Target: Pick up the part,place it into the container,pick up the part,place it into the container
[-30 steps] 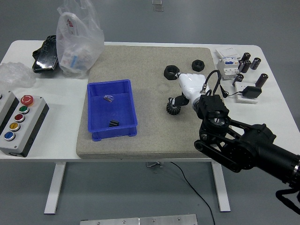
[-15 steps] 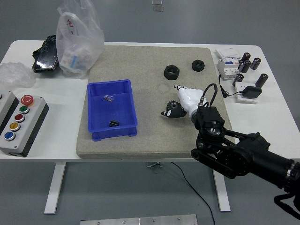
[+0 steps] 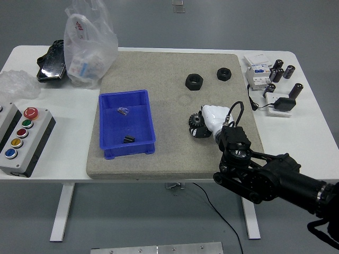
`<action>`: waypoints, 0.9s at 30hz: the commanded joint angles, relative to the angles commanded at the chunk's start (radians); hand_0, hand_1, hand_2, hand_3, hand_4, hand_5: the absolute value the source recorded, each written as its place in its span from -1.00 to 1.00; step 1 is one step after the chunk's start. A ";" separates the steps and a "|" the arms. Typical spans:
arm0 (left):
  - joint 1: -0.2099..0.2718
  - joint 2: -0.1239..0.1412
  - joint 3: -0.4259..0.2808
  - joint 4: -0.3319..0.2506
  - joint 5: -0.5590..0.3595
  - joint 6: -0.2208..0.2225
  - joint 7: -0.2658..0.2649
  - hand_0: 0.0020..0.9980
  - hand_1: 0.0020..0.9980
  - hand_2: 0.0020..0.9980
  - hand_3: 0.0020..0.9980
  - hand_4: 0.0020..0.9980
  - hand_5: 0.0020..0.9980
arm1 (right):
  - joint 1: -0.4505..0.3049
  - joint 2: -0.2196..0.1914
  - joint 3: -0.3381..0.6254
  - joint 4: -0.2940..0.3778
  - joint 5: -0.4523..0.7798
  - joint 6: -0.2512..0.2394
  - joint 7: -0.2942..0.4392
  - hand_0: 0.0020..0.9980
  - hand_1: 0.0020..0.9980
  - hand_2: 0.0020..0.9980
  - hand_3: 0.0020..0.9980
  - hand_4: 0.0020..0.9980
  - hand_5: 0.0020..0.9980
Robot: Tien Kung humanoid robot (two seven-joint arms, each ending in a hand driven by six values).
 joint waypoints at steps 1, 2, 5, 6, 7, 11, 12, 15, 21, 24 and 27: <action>0.000 0.000 0.002 0.000 -0.002 0.000 -0.001 0.51 0.30 0.19 0.30 0.37 -0.27 | 0.000 -0.002 0.002 0.006 -0.004 -0.002 0.000 -0.51 -0.28 -0.15 0.06 -0.68 -0.96; 0.000 0.000 0.003 0.000 -0.003 0.000 -0.001 0.51 0.30 0.19 0.30 0.37 -0.27 | 0.000 -0.004 0.004 0.011 -0.006 -0.004 0.000 -0.51 -0.28 -0.15 0.06 -0.68 -0.96; 0.000 0.000 0.005 0.000 -0.005 0.001 -0.004 0.51 0.30 0.20 0.30 0.37 -0.27 | 0.001 -0.011 0.007 0.036 -0.015 -0.013 0.000 -0.54 -0.37 -0.38 -0.24 -0.64 -0.94; 0.000 0.000 0.006 0.000 -0.006 0.001 -0.004 0.51 0.30 0.20 0.30 0.37 -0.27 | 0.001 -0.013 0.008 0.044 -0.019 -0.017 0.000 -0.54 -0.37 -0.38 -0.24 -0.64 -0.94; 0.000 0.000 0.005 0.000 -0.006 0.002 -0.005 0.51 0.30 0.20 0.30 0.37 -0.27 | 0.001 -0.016 0.010 0.058 -0.027 -0.020 0.000 -0.54 -0.37 -0.38 -0.24 -0.64 -0.94; 0.001 0.000 0.002 0.000 -0.005 0.004 -0.004 0.51 0.30 0.20 0.30 0.37 -0.26 | 0.008 -0.033 0.021 0.131 -0.073 -0.026 0.000 -0.54 -0.37 -0.43 -0.31 -0.74 -0.98; 0.001 0.000 0.001 0.000 -0.004 0.004 -0.004 0.51 0.30 0.20 0.30 0.37 -0.26 | 0.012 -0.036 0.024 0.151 -0.087 -0.026 0.000 -0.54 -0.37 -0.43 -0.31 -0.74 -0.98; 0.003 -0.001 0.001 0.000 -0.004 0.005 -0.002 0.51 0.30 0.20 0.30 0.37 -0.26 | 0.030 -0.038 0.022 0.214 -0.124 -0.025 0.000 -0.54 -0.37 -0.43 -0.31 -0.74 -0.98; 0.003 -0.002 0.004 0.000 -0.008 0.005 -0.002 0.51 0.31 0.21 0.30 0.38 -0.25 | 0.089 -0.007 -0.048 0.349 -0.183 0.006 0.000 -0.54 -0.38 -0.45 -0.31 -0.75 -0.98; 0.002 -0.001 0.006 0.000 -0.009 0.005 -0.001 0.51 0.31 0.21 0.30 0.39 -0.23 | 0.122 0.016 -0.093 0.392 -0.185 0.017 0.000 -0.54 -0.39 -0.47 -0.30 -0.77 -0.96; 0.000 0.000 0.008 0.000 -0.012 0.005 -0.001 0.51 0.31 0.21 0.30 0.39 -0.23 | 0.139 0.030 -0.118 0.392 -0.177 0.021 0.000 -0.54 -0.39 -0.47 -0.30 -0.77 -0.96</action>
